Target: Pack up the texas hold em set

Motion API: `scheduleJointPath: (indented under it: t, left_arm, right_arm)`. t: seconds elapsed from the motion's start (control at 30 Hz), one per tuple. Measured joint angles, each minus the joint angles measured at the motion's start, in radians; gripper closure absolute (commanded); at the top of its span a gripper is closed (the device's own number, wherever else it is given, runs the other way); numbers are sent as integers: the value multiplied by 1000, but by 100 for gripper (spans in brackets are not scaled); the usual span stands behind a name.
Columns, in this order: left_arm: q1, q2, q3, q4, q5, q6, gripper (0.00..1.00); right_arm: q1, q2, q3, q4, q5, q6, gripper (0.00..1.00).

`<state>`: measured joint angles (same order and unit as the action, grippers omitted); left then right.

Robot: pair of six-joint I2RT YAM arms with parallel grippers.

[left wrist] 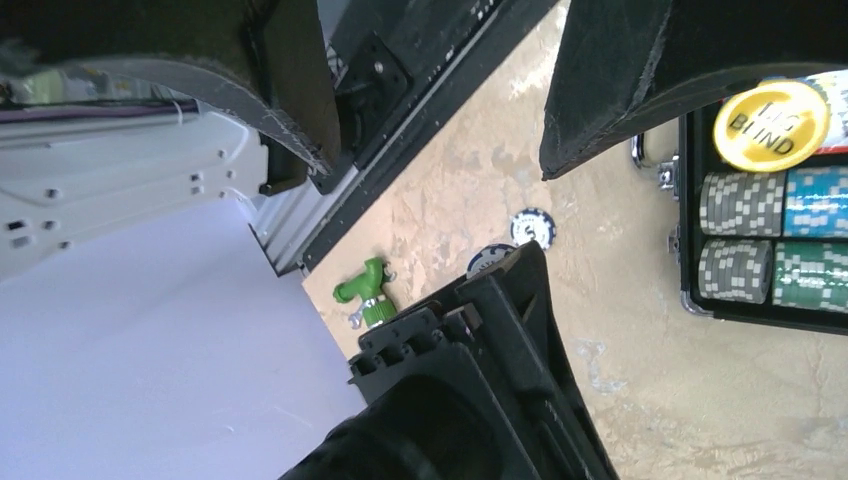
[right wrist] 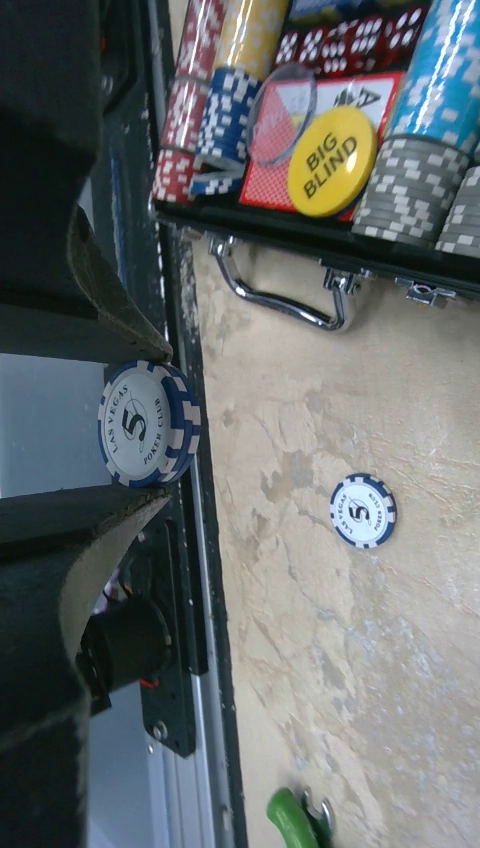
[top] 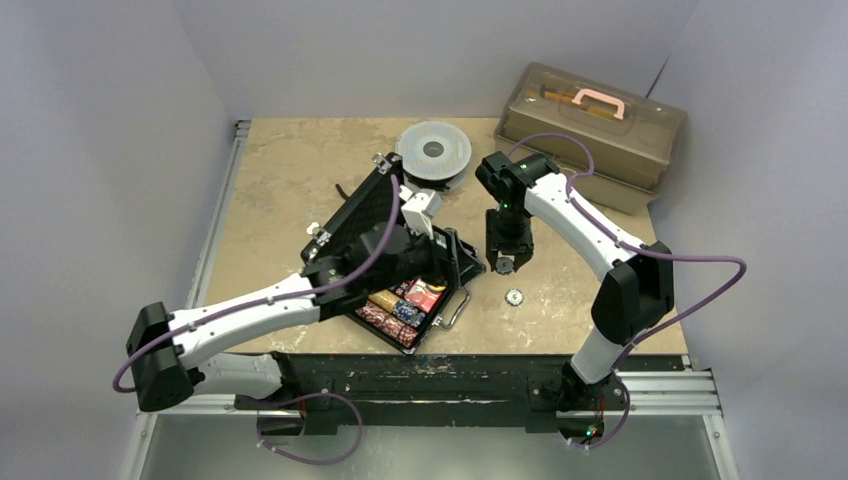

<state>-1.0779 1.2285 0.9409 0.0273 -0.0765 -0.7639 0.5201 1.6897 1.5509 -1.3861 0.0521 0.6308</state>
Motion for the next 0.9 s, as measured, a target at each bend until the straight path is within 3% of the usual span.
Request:
scheduleJointPath:
  t: [0.17, 0.43, 0.63, 0.9]
  left_arm:
    - [-54, 67, -149, 275, -126, 1, 30]
    - [-70, 161, -180, 549, -262, -55, 37]
    - [-70, 212, -180, 638, -311, -141, 48]
    - [-70, 247, -180, 652, -330, -251, 46]
  right_arm:
    - [-21, 0, 53, -17, -19, 113, 100]
    - [-69, -9, 143, -60, -60, 263, 100]
    - [-71, -9, 149, -85, -102, 349, 100]
    - [-77, -10, 157, -92, -124, 417, 100]
